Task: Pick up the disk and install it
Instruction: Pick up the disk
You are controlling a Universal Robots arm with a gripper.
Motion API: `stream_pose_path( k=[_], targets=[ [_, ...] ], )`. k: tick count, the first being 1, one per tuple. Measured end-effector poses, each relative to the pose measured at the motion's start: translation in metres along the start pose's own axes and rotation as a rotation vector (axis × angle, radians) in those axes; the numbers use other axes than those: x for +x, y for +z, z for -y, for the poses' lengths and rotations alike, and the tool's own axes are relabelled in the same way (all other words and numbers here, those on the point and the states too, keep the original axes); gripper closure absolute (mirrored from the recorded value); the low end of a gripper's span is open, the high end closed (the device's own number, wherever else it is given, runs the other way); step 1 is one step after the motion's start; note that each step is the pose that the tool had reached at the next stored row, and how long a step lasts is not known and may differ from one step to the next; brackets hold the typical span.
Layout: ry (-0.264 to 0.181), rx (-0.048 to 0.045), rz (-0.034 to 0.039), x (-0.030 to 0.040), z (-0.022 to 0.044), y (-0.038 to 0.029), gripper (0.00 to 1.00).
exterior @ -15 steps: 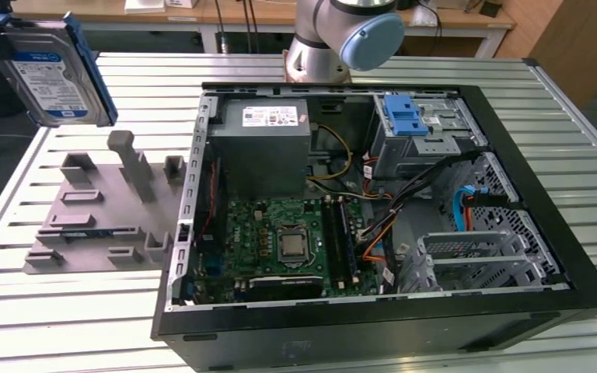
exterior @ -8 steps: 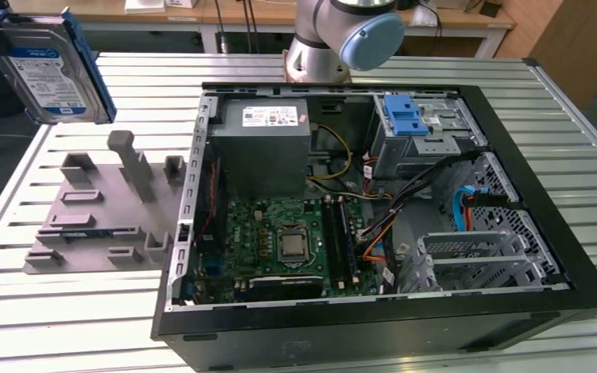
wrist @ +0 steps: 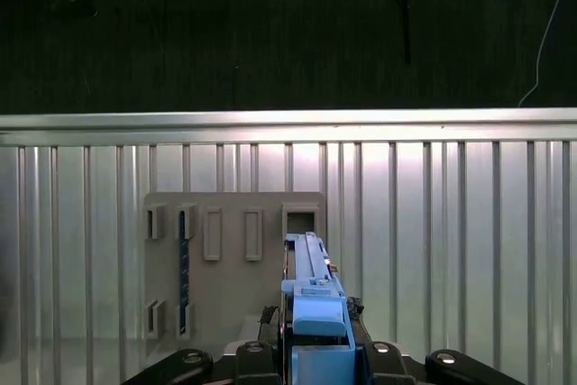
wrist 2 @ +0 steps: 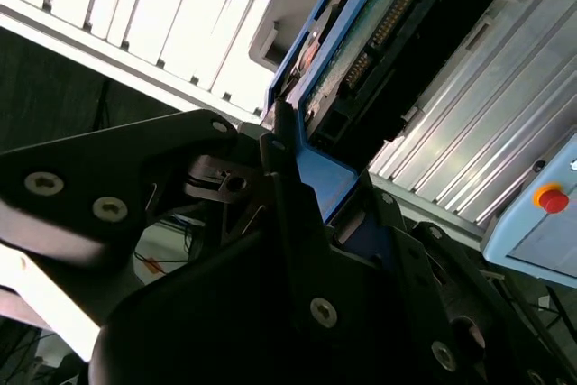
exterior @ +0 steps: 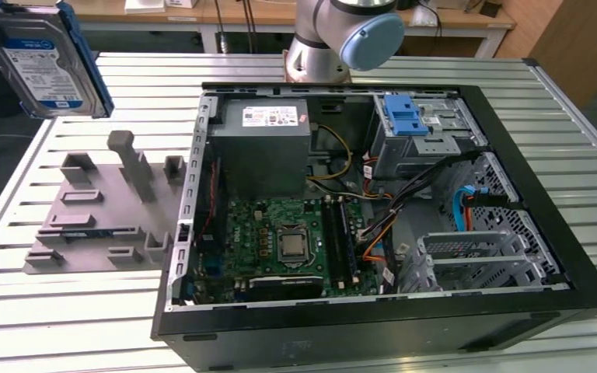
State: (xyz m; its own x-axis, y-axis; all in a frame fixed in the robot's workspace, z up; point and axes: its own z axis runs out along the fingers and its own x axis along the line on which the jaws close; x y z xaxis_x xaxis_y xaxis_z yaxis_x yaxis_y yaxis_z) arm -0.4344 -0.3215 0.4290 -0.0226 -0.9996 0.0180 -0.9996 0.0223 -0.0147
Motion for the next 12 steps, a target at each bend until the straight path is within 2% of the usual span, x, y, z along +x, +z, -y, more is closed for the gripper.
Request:
stream_pose_path(
  k=[12],
  targets=[
    [0.0, 0.0, 0.0, 0.0002, 0.0003, -0.0206, 0.64]
  ],
)
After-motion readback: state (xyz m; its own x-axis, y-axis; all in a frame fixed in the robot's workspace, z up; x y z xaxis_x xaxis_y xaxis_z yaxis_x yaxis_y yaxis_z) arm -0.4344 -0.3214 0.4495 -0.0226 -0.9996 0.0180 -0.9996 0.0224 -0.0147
